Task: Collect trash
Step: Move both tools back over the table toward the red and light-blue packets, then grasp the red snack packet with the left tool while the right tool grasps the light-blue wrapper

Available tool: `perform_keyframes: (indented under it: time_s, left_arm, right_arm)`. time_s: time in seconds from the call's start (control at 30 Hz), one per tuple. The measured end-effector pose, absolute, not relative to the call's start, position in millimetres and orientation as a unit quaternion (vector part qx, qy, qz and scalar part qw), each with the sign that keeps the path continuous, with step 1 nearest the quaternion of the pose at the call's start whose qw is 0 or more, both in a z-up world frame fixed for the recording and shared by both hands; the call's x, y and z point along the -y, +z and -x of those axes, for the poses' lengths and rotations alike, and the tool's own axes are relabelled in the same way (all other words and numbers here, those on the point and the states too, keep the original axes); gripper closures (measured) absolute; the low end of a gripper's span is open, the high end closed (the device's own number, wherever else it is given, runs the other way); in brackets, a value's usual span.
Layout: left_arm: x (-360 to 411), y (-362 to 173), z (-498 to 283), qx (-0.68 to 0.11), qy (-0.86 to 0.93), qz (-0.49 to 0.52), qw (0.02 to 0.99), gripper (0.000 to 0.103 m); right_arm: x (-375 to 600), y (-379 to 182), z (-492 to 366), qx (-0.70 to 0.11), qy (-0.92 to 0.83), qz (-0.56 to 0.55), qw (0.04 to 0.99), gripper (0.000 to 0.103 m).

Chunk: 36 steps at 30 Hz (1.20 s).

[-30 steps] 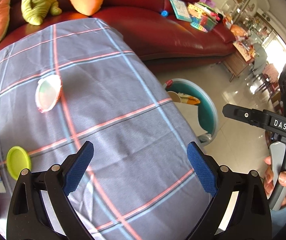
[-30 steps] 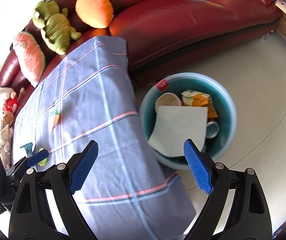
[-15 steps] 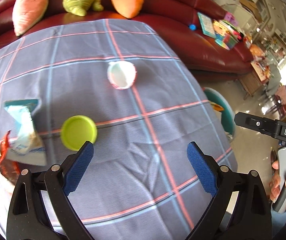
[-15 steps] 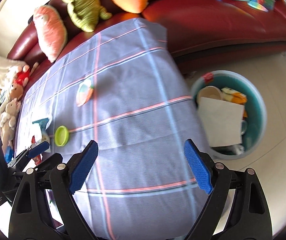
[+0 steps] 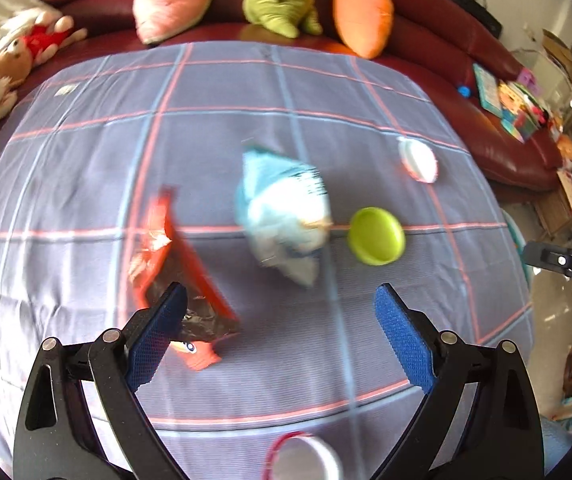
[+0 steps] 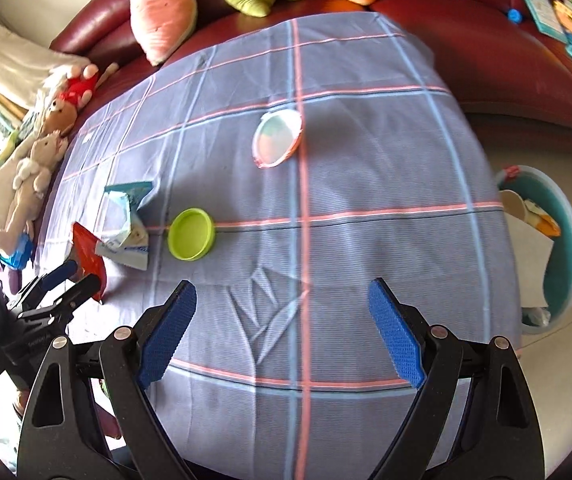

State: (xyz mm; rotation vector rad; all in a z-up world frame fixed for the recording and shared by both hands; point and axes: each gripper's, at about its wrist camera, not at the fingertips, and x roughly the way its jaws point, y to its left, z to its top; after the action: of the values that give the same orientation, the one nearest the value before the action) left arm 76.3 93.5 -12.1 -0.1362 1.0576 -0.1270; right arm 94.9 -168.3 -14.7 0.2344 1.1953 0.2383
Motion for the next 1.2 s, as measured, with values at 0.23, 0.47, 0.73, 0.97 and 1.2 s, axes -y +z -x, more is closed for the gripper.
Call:
perform_keyframes:
  time_s: [0.23, 0.47, 0.73, 0.97, 1.2]
  left_arm:
    - [-130, -30, -73, -0.520, -0.040, 0.100, 0.847, 0.009]
    - [-139, -11, -62, -0.506, -0.073, 0.125, 0.850, 0.009]
    - [-151, 24, -46, -0.470, -0.078, 0.125, 0.870, 0.009]
    - [-180, 19, -43, -0.470, -0.040, 0.127, 0.872, 0.009]
    - [-214, -3, -41, -0.480, 0.020, 0.128, 0.867, 0.009]
  right_arm:
    - [139, -25, -98, -0.573, 0.126, -0.103, 0.803, 0.020]
    - [124, -31, -101, -0.579, 0.133, -0.103, 0.798, 0.020]
    - [109, -33, -103, -0.581, 0.142, -0.104, 0.795, 0.020]
    - [104, -36, -101, -0.585, 0.144, -0.106, 0.792, 0.020]
    - [94, -33, -105, -0.583, 0.151, -0.101, 0.792, 0.020]
